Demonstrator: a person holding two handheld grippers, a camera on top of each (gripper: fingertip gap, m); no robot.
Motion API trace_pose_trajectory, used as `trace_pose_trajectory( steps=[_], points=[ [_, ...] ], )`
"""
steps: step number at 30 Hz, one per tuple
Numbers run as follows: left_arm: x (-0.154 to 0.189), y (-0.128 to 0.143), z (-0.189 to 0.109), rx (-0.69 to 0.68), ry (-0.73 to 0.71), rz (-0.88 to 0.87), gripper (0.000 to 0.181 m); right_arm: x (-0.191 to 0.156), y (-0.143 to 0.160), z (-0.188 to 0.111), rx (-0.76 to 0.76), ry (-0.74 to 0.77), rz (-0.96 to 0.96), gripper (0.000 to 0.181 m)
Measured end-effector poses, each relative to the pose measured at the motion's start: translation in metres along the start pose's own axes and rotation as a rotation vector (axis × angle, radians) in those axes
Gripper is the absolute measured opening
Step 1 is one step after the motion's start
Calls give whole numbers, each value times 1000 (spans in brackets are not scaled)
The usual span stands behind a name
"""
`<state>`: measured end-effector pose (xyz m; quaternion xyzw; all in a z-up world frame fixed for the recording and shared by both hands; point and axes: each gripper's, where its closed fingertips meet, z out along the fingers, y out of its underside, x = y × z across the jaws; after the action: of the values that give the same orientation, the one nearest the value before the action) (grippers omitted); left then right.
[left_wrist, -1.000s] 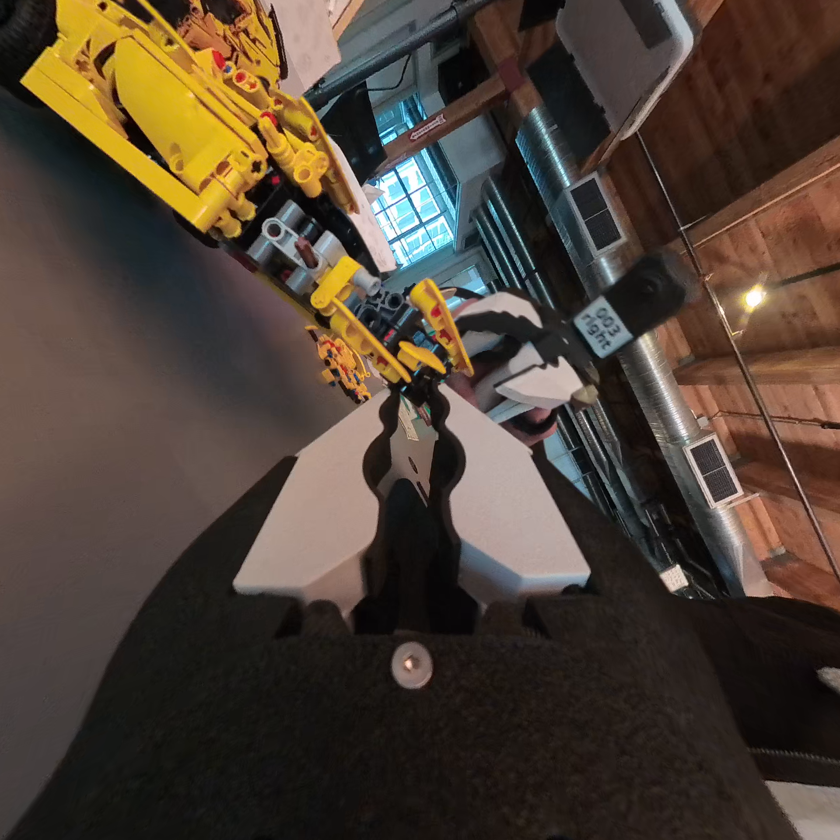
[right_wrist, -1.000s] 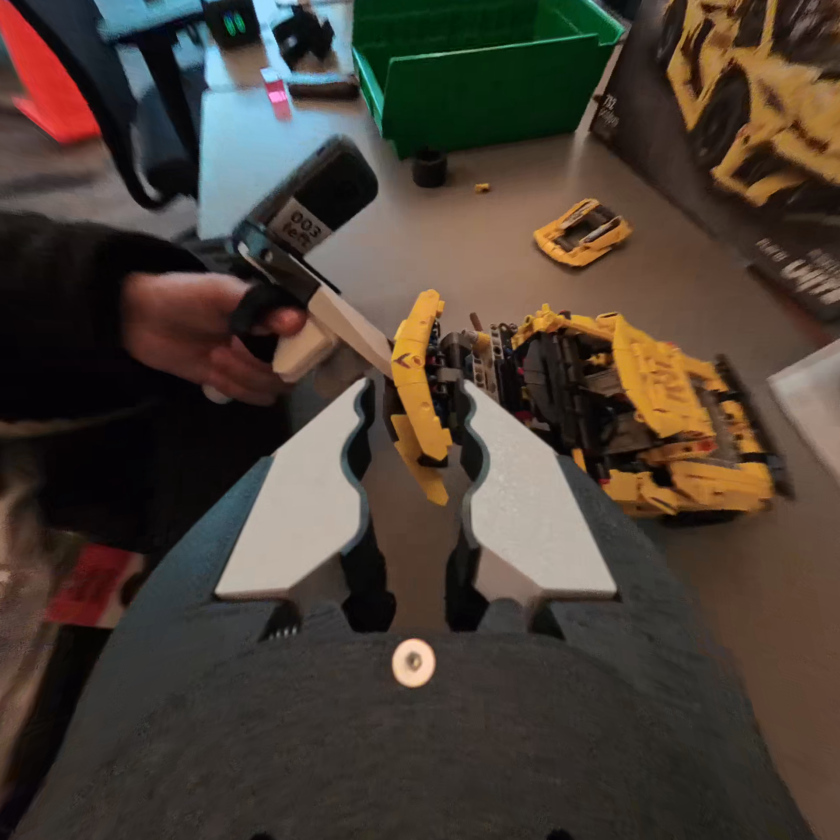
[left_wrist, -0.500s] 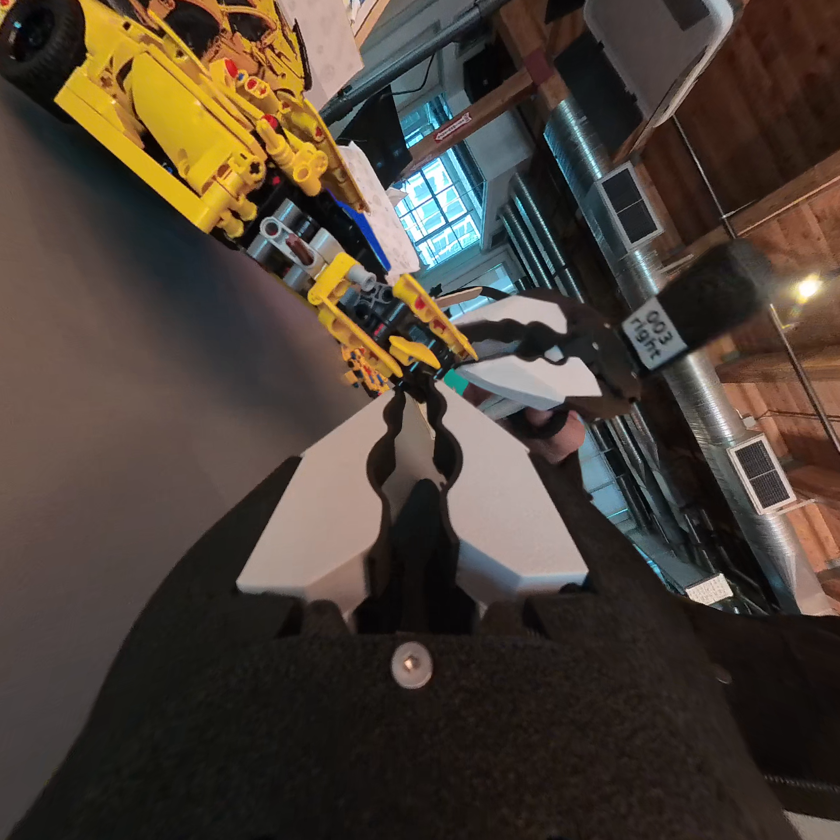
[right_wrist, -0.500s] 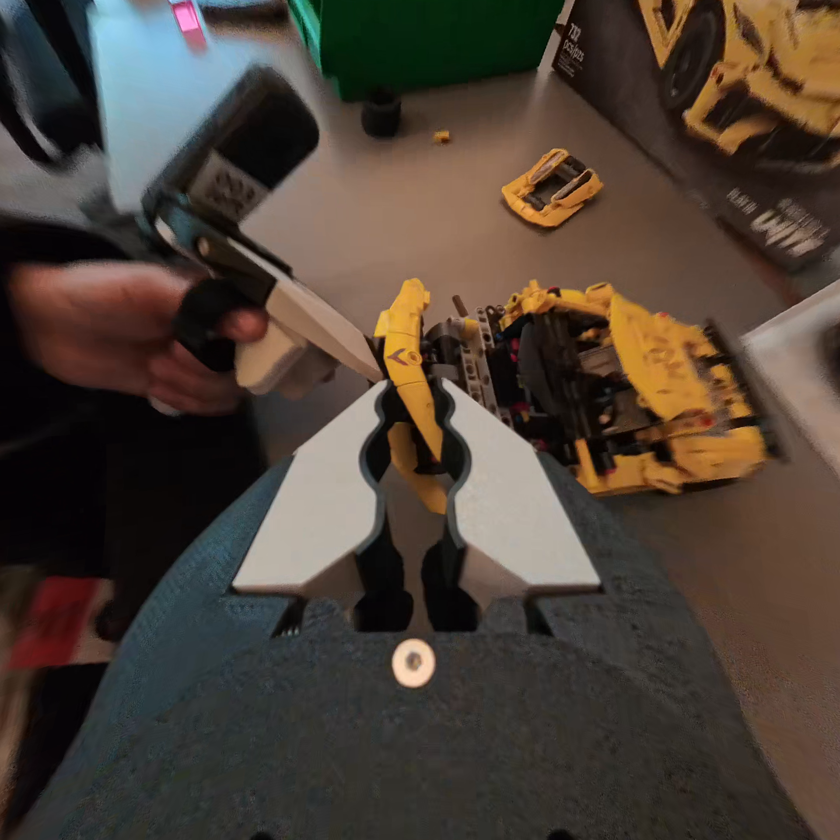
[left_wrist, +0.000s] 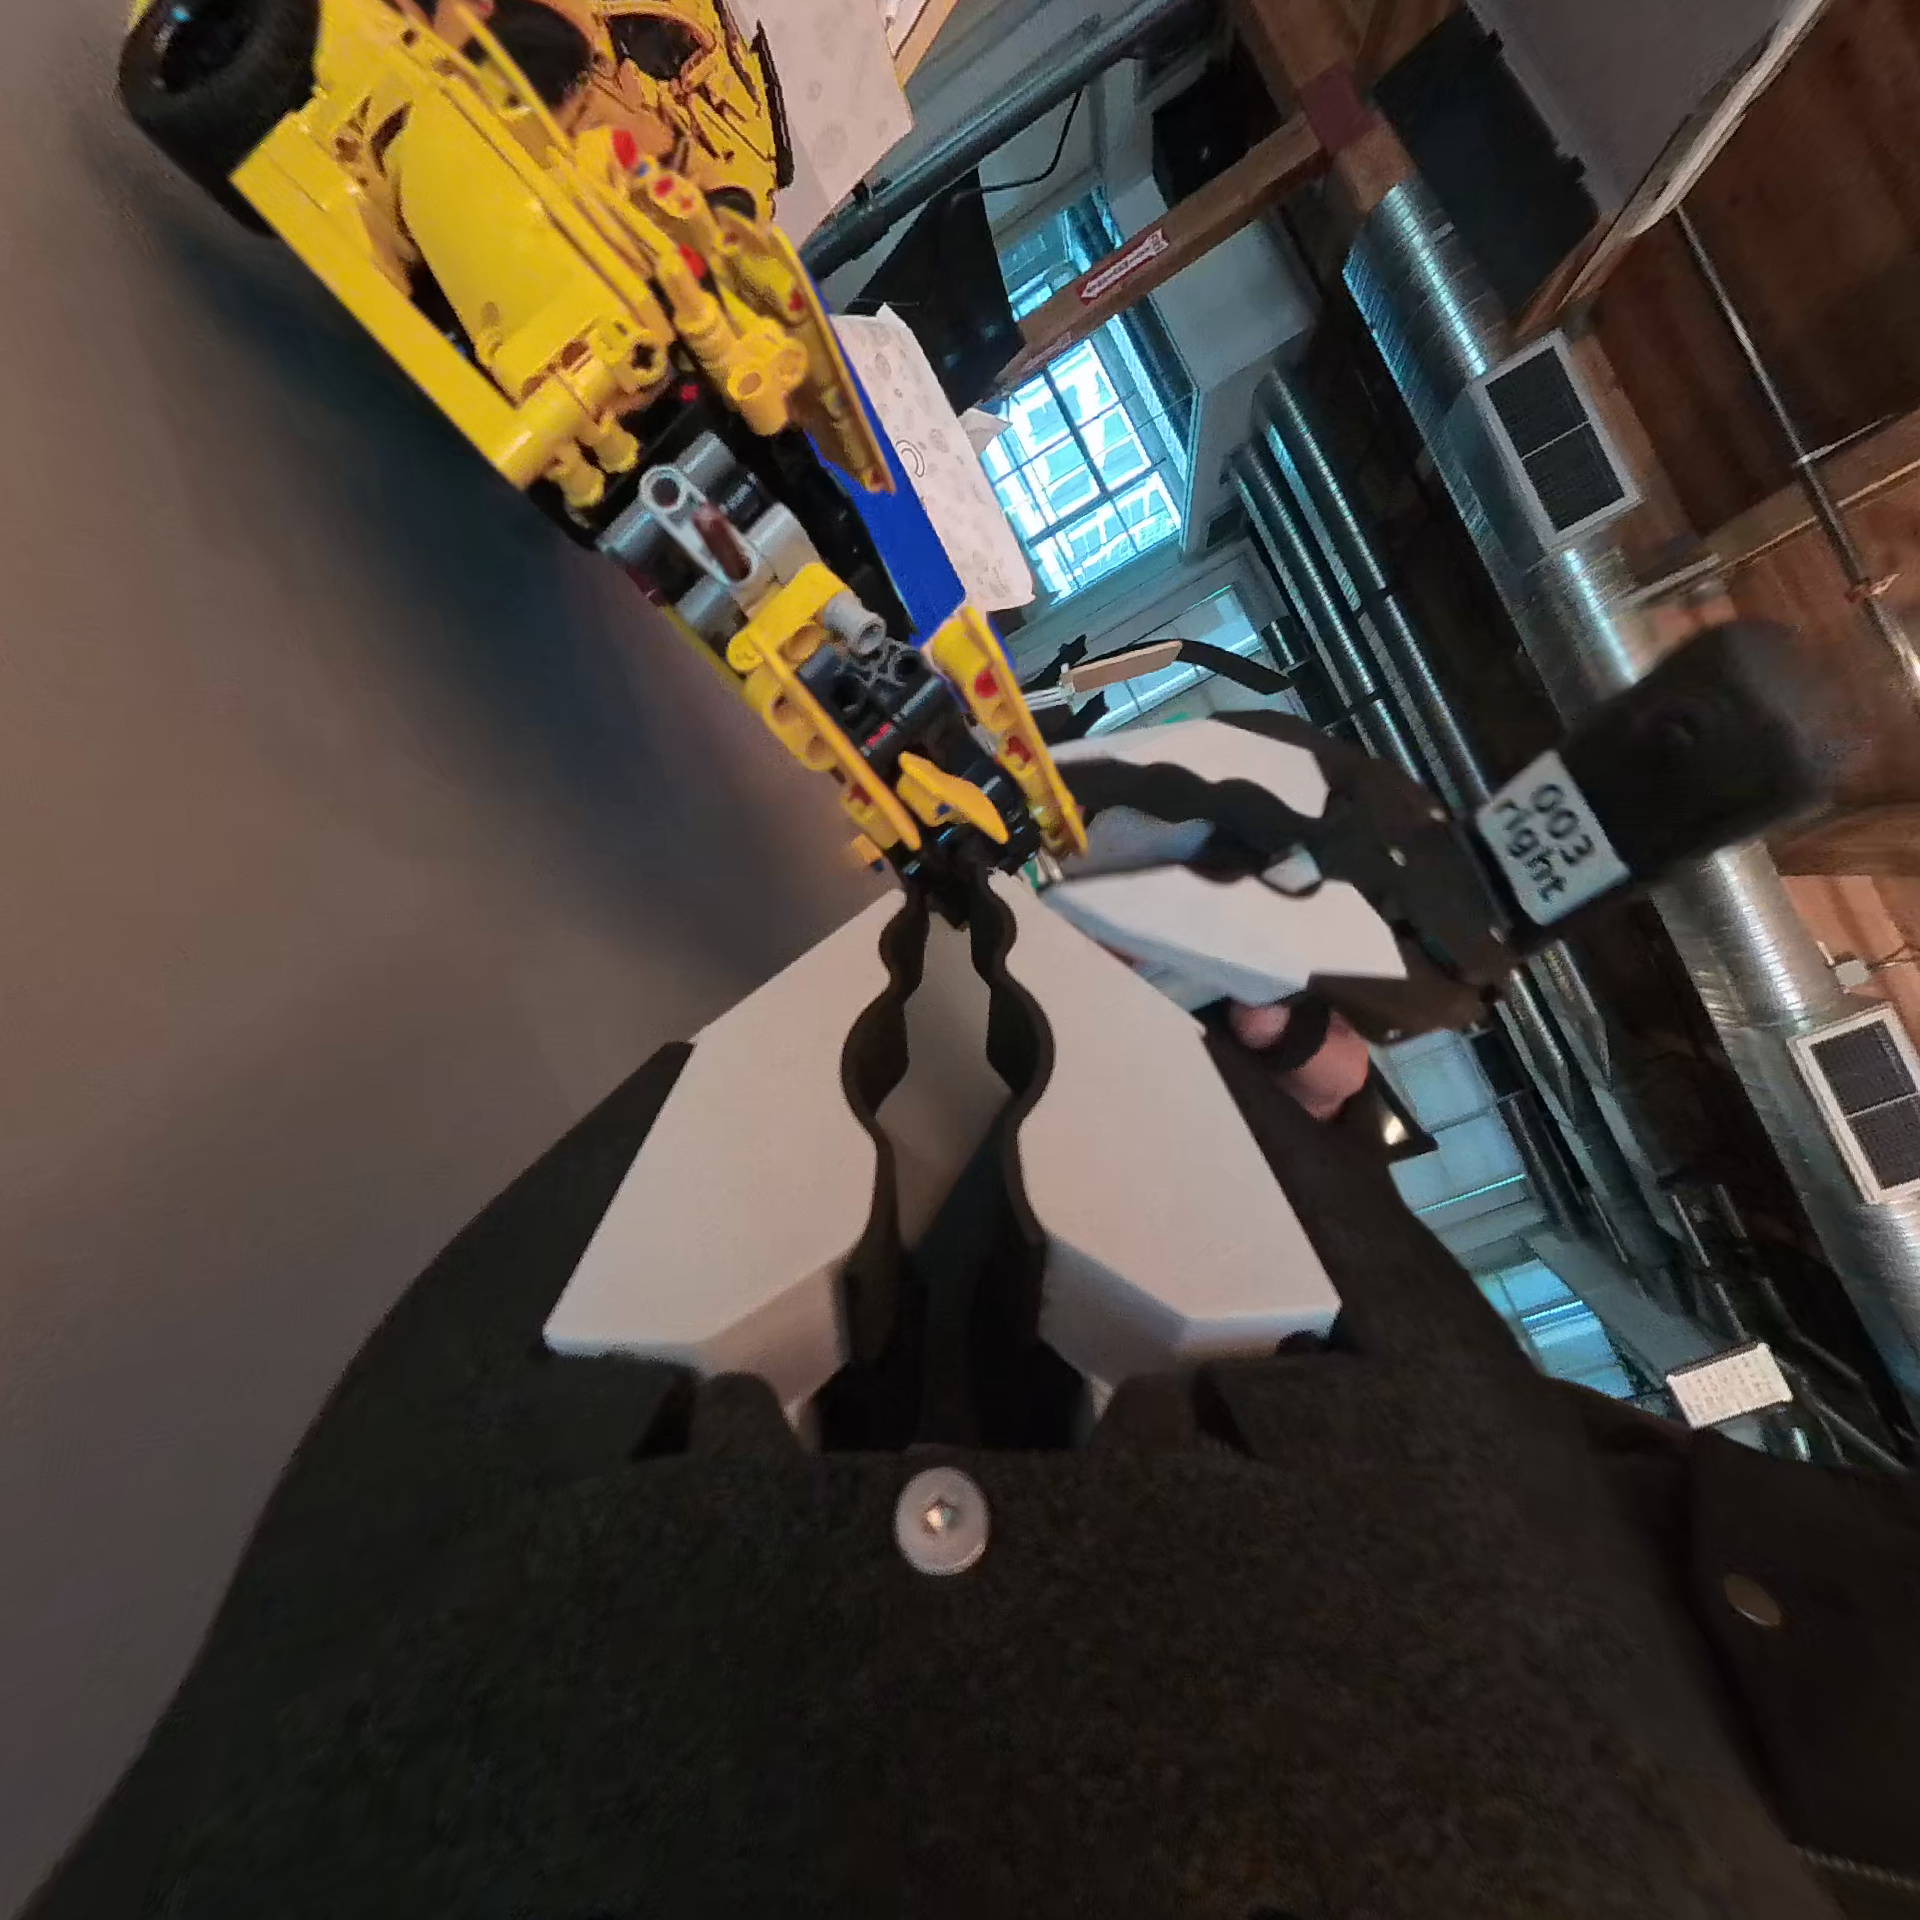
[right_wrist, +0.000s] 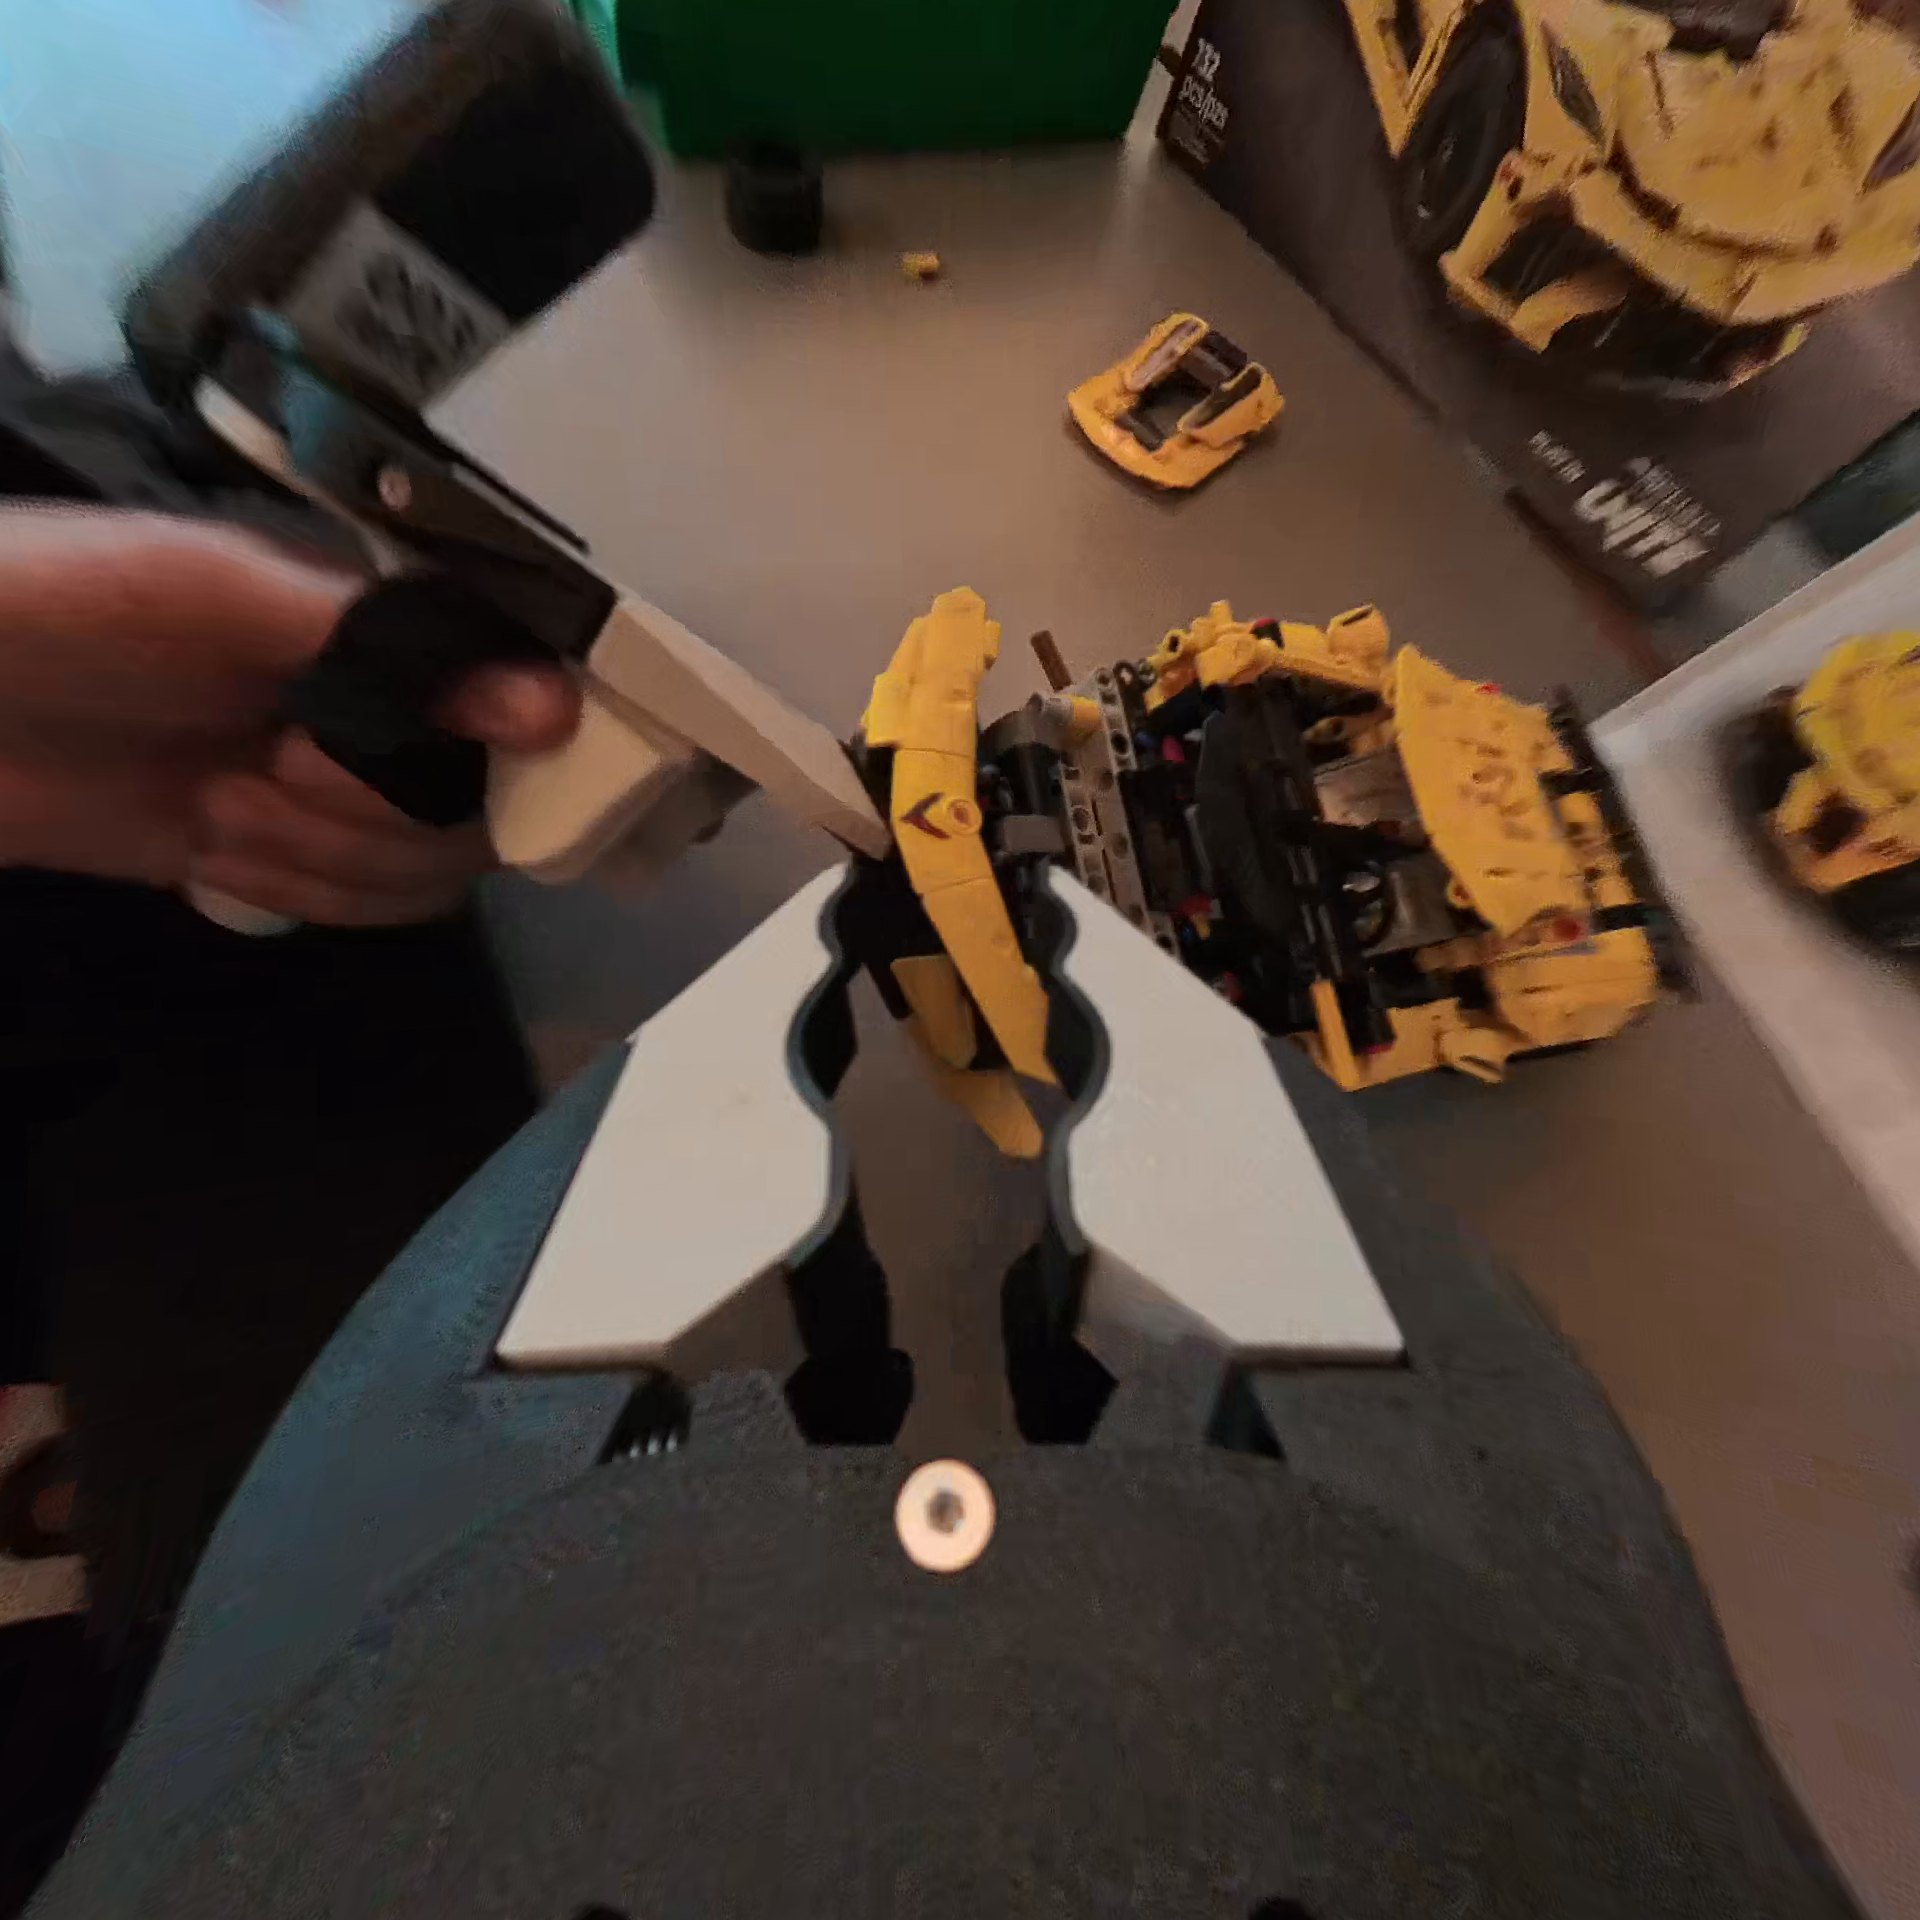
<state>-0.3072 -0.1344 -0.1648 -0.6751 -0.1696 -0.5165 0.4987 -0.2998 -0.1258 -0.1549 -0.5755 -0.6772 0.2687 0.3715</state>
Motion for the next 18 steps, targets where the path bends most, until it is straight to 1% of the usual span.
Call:
trace_pose_trajectory(
  steps=[1, 2, 3, 4, 5, 6, 7, 8, 10, 13, 18],
  points=[
    [1, 1, 1, -6, 2, 5, 7, -1, 2, 1, -31, 49, -83, 38],
    [1, 2, 1, -9, -1, 10, 7, -1, 2, 3, -56, 96, -163, 38],
    [1, 2, 2, -11, -4, 16, 7, -2, 1, 4, -69, 131, -229, 31],
    [1, 2, 1, -10, -4, 16, 7, -1, -1, 6, -67, 166, -265, 29],
    [0, 1, 1, -4, -7, 11, 7, -1, -2, 7, -75, 168, -280, 28],
    [-1, 0, 0, 0, -9, 4, 7, 0, -2, 8, -80, 156, -268, 26],
    [-1, 0, -1, -2, -6, 0, 7, 2, -4, 8, -70, 150, -242, 19],
    [0, 1, -1, -4, 0, 3, 7, 1, -5, 7, -61, 118, -209, 19],
    [1, 2, 0, -5, 4, 15, 0, -1, -4, 7, -52, 39, -125, 20],
    [2, 3, 1, -15, 6, 18, 1, -5, -6, 5, -19, -88, 2, 15],
    [-4, 4, 1, -35, -24, -2, 0, -6, -5, 7, 22, -166, 135, 15]
  ],
)
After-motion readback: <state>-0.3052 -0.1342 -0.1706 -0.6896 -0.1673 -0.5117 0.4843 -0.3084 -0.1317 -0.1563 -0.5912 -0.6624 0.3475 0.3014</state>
